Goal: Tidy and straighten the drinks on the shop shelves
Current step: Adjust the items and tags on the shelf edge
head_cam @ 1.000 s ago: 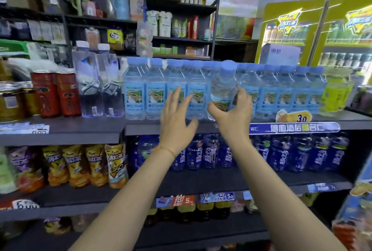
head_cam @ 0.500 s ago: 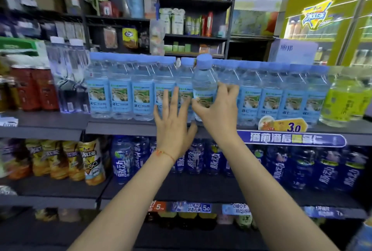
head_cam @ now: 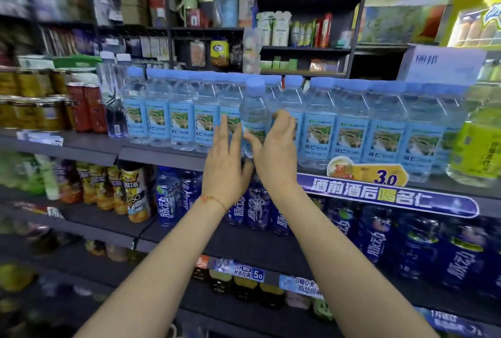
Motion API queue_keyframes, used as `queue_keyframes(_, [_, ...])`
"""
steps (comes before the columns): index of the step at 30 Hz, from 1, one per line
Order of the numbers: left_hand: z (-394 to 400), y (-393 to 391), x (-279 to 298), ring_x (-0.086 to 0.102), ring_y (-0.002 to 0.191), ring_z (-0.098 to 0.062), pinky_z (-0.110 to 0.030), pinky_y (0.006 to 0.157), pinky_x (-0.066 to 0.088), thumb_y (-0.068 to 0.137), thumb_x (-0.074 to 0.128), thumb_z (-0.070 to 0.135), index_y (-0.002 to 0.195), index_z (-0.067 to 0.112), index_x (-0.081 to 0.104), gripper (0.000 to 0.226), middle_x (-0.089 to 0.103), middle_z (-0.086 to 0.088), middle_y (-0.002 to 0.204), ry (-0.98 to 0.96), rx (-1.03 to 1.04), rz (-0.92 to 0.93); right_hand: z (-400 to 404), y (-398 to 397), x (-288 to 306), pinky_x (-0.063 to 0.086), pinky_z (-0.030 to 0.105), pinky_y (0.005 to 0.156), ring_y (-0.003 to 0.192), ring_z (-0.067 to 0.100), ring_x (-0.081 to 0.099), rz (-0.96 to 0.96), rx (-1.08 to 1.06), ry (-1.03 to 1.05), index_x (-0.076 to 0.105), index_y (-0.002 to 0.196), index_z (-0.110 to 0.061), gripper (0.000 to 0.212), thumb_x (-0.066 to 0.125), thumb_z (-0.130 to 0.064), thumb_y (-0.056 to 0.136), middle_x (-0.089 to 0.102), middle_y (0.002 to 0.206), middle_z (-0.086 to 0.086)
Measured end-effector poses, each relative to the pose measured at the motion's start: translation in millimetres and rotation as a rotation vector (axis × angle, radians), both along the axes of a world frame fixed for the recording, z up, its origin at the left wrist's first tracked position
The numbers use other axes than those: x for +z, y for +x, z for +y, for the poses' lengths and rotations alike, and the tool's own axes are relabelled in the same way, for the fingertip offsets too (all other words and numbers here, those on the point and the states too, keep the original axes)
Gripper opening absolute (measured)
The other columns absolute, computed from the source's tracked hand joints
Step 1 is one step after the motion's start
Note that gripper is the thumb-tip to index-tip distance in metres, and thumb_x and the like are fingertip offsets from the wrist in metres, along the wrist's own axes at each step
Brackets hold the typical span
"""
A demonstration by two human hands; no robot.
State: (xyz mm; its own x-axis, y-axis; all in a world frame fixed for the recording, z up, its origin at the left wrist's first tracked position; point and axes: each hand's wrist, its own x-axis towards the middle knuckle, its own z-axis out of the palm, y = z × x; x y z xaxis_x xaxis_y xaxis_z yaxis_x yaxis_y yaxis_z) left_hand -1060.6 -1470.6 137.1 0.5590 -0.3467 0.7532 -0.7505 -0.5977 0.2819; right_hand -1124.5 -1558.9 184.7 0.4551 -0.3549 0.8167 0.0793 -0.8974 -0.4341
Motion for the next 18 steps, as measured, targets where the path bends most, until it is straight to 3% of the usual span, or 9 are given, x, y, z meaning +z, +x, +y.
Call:
queue_keyframes(3, [-2, -3, 3, 0.003, 0.152, -0.028, -0.048, 0.103, 0.046, 0.096, 0.057, 0.03, 0.155, 0.016, 0.017, 0.073, -0.011, -0.009, 0.165, 0.01, 0.012, 0.029, -5, 1, 7, 0.05, 0.028, 0.067, 0.1, 0.029, 0.063, 0.004, -0.045, -0.05, 0.041, 0.131, 0.002, 0.059, 0.063, -0.038, 0.093, 0.051, 0.124, 0.016])
queue_keyframes(6, [0, -5, 5, 0.007, 0.152, -0.027, -0.046, 0.088, 0.054, 0.096, 0.055, 0.032, 0.156, 0.02, 0.014, 0.074, -0.014, -0.004, 0.165, 0.025, 0.03, 0.035, -5, 3, 14, 0.04, 0.022, 0.06, 0.091, 0.028, 0.067, 0.018, -0.111, -0.083, 0.039, 0.137, 0.0, 0.061, 0.064, -0.035, 0.094, 0.05, 0.129, 0.016])
queue_keyframes(10, [4, -4, 6, 0.014, 0.151, -0.026, -0.046, 0.092, 0.053, 0.098, 0.053, 0.036, 0.157, 0.024, 0.009, 0.075, -0.018, 0.001, 0.164, 0.06, 0.043, 0.034, -5, 10, 14, 0.039, 0.022, 0.046, 0.065, 0.024, 0.059, -0.067, -0.12, -0.167, 0.042, 0.136, -0.006, 0.059, 0.073, -0.015, 0.088, 0.052, 0.114, 0.018])
queue_keyframes(13, [5, -5, 8, 0.028, 0.146, -0.03, -0.045, 0.089, 0.052, 0.098, 0.051, 0.038, 0.157, 0.023, 0.006, 0.076, -0.018, -0.001, 0.164, 0.092, 0.067, 0.039, -5, 14, 8, 0.035, 0.026, 0.041, 0.06, 0.023, 0.051, -0.047, -0.161, -0.263, 0.048, 0.139, -0.008, 0.063, 0.071, 0.002, 0.082, 0.055, 0.109, 0.019])
queue_keyframes(15, [6, -6, 9, 0.027, 0.147, -0.03, -0.046, 0.09, 0.052, 0.097, 0.052, 0.038, 0.157, 0.022, 0.009, 0.075, -0.015, -0.003, 0.164, 0.088, 0.058, 0.039, -4, 15, 6, 0.027, 0.027, 0.044, 0.055, 0.02, 0.044, 0.056, -0.245, -0.283, 0.035, 0.151, -0.011, 0.072, 0.065, -0.001, 0.087, 0.058, 0.112, 0.018])
queue_keyframes(18, [12, -6, 11, 0.015, 0.151, -0.026, -0.047, 0.098, 0.048, 0.097, 0.053, 0.039, 0.157, 0.023, 0.012, 0.074, -0.012, -0.002, 0.165, 0.1, 0.012, 0.05, -3, 15, 5, 0.03, 0.03, 0.049, 0.063, 0.02, 0.044, 0.204, -0.247, -0.251, 0.0, 0.158, -0.021, 0.075, 0.047, -0.014, 0.101, 0.061, 0.117, 0.011])
